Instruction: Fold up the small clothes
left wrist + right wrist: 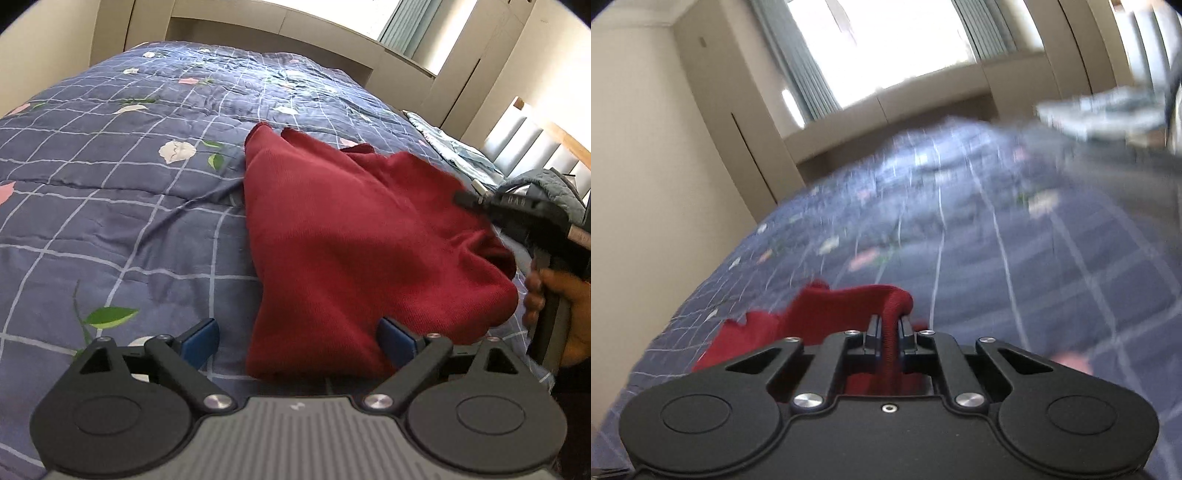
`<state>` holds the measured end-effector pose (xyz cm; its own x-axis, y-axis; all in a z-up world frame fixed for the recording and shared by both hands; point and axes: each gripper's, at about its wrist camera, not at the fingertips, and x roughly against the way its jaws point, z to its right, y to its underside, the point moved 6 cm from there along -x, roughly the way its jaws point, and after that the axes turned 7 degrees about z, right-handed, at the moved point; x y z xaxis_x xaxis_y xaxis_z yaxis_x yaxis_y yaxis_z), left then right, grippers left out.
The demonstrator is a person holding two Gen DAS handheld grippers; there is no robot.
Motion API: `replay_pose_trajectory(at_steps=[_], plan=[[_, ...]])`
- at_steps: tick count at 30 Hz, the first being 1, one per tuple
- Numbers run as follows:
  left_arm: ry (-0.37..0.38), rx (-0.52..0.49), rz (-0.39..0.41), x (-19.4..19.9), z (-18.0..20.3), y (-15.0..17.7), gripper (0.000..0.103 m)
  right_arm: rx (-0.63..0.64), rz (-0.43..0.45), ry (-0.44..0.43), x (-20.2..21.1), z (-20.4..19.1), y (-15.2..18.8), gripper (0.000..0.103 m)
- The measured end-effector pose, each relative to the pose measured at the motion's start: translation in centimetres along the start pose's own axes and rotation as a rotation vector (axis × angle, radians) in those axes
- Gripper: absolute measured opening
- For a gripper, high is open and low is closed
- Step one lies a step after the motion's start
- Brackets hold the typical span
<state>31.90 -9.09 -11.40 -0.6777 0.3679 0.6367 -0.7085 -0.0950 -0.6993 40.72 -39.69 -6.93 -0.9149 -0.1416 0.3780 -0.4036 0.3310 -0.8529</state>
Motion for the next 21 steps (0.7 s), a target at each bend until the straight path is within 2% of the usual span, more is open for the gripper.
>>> replay_pose_trajectory(at_steps=[4,6,7,9,11,13,15,18,21], plan=[[-0.020,-0.019,0.006,-0.1,0.3,0.1,0.097,0.016,-0.055,0.038,-1.5,0.5,1.1,0.008],[-0.017,-0.009,0.002,0.2,0.2,0.0,0.098,0.032,-0.062,0.069,-1.1,0.5,1.7,0.018],[-0.015,0.000,0.001,0.4,0.0,-0.1,0.098,0.040,-0.051,0.090,-0.7,0.5,1.8,0.030],[-0.013,0.020,0.017,1.2,-0.3,-0.4,0.099,0.048,-0.020,0.113,0.8,0.2,1.6,0.060],[-0.024,0.039,0.054,2.0,-0.8,-1.2,0.101,0.055,0.014,0.112,2.8,-0.8,1.3,0.074],[-0.035,0.060,0.118,2.9,-1.1,-2.3,0.102,0.074,0.033,0.094,4.7,-2.7,1.4,0.077],[-0.066,0.082,0.168,3.1,-1.5,-3.4,0.102,0.093,0.043,0.054,6.3,-4.9,1.7,0.086],[-0.132,0.098,0.156,2.1,-1.9,-4.3,0.102,0.163,0.036,-0.029,8.2,-8.4,3.3,0.091],[-0.146,0.105,0.135,1.1,-2.1,-4.1,0.102,0.266,-0.002,-0.014,8.8,-10.0,5.6,0.092]])
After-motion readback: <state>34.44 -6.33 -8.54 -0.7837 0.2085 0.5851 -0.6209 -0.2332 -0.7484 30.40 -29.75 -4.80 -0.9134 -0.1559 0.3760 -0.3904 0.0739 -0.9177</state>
